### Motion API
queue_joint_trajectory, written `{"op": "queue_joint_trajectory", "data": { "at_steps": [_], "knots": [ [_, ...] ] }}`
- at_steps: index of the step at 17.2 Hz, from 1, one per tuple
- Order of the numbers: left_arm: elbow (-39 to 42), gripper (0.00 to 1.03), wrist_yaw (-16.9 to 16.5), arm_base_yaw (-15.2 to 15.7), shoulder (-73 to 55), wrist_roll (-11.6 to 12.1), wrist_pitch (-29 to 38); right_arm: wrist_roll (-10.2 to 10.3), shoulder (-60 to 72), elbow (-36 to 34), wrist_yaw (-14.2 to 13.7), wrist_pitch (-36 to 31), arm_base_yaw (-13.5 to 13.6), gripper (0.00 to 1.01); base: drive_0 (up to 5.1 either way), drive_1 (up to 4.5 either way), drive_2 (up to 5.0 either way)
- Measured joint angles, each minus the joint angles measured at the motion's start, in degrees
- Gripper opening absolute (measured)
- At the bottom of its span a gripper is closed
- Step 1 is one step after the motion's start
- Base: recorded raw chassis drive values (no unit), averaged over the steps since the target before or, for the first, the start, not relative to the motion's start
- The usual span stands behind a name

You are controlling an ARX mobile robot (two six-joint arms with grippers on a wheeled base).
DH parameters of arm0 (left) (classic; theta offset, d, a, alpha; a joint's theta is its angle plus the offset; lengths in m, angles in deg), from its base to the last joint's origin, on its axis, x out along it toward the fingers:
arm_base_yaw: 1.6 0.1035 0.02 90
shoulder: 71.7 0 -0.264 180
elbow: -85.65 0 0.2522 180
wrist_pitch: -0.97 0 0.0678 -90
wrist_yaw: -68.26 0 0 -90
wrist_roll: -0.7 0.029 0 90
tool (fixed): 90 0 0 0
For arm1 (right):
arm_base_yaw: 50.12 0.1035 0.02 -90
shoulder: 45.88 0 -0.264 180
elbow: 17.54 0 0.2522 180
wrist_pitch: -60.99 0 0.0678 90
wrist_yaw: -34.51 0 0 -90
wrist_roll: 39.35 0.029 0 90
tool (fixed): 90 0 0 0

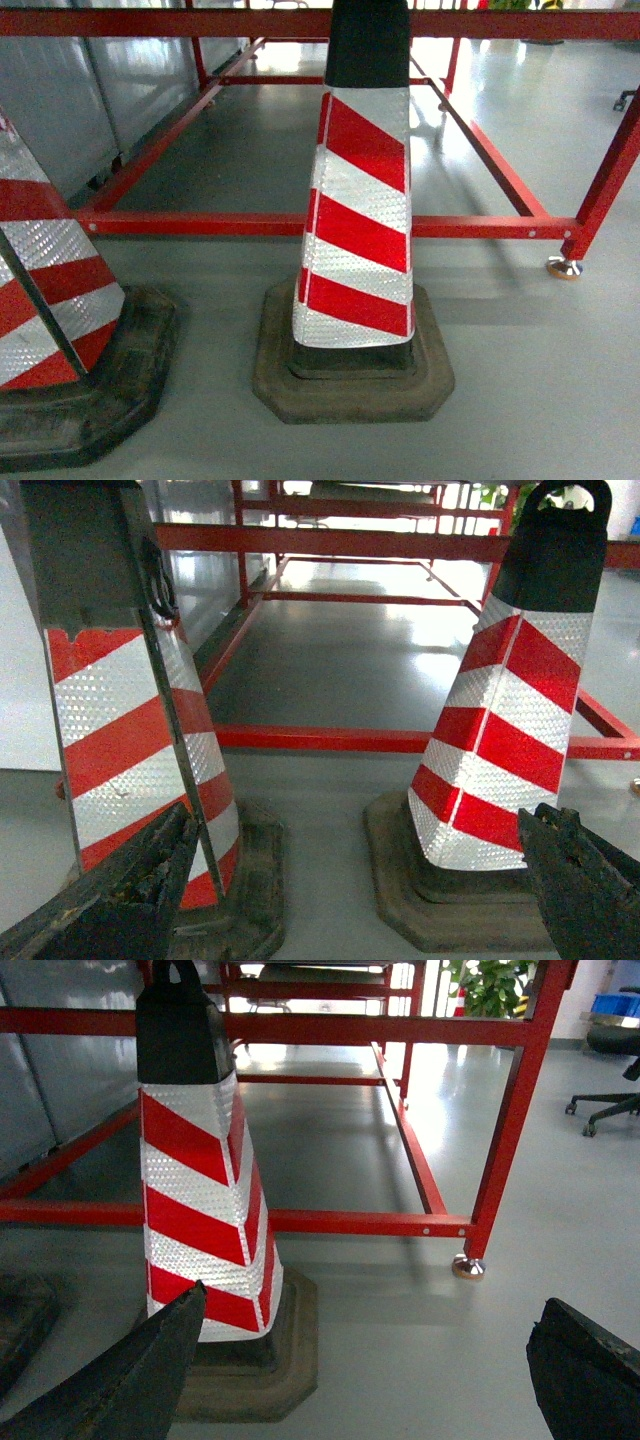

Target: Place box next to blue box on left shelf

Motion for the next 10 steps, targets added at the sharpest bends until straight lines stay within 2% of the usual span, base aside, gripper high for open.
{"op": "queue_joint_trajectory", "data": {
  "at_steps": [10],
  "knots": [
    [0.00, 0.98, -0.02, 0.00, 0.00, 0.26, -0.09, -0.07, 0.00, 0.00, -0.04, 0.00, 0.00, 0.98, 0.0, 0.00, 0.0]
  ]
}}
